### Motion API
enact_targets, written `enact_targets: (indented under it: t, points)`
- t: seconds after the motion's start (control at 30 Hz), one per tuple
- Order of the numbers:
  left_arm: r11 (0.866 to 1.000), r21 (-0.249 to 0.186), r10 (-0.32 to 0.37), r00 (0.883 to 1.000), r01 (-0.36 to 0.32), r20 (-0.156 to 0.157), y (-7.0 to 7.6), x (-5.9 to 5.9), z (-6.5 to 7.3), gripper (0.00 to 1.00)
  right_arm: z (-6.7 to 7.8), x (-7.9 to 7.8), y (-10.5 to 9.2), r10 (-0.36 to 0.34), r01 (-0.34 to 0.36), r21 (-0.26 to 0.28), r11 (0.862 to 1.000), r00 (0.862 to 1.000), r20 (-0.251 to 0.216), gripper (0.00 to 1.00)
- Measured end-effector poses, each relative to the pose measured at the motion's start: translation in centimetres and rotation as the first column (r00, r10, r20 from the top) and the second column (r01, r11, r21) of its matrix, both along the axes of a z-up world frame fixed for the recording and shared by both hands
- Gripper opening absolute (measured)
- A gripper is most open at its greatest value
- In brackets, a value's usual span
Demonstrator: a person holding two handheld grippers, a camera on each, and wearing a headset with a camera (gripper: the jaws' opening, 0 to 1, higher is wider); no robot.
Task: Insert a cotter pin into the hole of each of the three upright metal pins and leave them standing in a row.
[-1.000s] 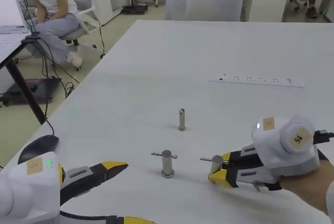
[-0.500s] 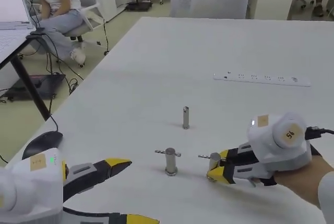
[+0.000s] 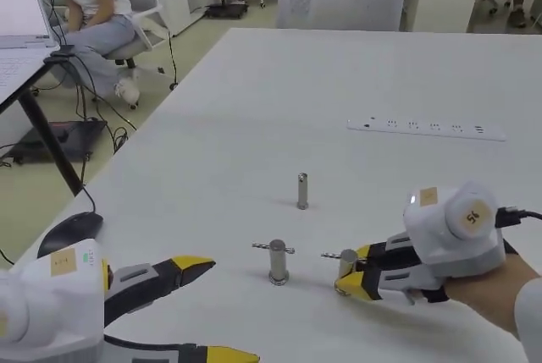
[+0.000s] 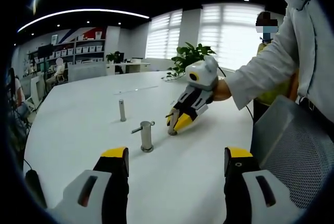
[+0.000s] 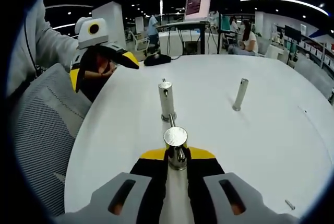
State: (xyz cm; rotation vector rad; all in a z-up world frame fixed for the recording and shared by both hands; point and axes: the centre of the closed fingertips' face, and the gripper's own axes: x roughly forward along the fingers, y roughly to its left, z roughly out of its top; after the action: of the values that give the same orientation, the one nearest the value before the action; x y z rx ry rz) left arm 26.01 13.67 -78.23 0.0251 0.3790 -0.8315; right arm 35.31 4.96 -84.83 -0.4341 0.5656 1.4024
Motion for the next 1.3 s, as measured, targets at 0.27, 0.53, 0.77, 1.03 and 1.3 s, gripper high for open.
enact_targets:
  t: [0.27,0.53,0.77,1.03,1.3]
  points:
    - [1.0,0.006,-0.002,1.0,0.002,0.001,0.1,0.1,0.1,0.74,0.4,0.1,0.0,-0.009,0.009,0.011,1.0,1.0,0.002,0.23]
    - [1.0,-0.005,-0.002,1.0,0.002,0.012,-0.2,0.4,0.6,0.75,1.1,0.4,-1.5,-0.051,0.052,0.029,0.998,0.998,-0.032,0.3]
    - [1.0,-0.008,-0.006,1.0,0.006,0.02,-0.4,0.5,0.9,0.75,1.7,0.4,-4.2,-0.09,0.091,0.038,0.995,0.995,-0.044,0.34]
    - [1.0,-0.007,-0.01,1.0,0.01,0.027,-0.8,0.5,1.2,0.75,2.4,0.3,-7.0,-0.136,0.138,0.044,0.989,0.989,-0.05,0.36]
    - [1.0,-0.013,-0.015,1.0,0.015,0.027,-1.1,0.3,1.2,0.75,2.8,1.6,-8.4,-0.182,0.185,0.051,0.981,0.982,-0.051,0.35]
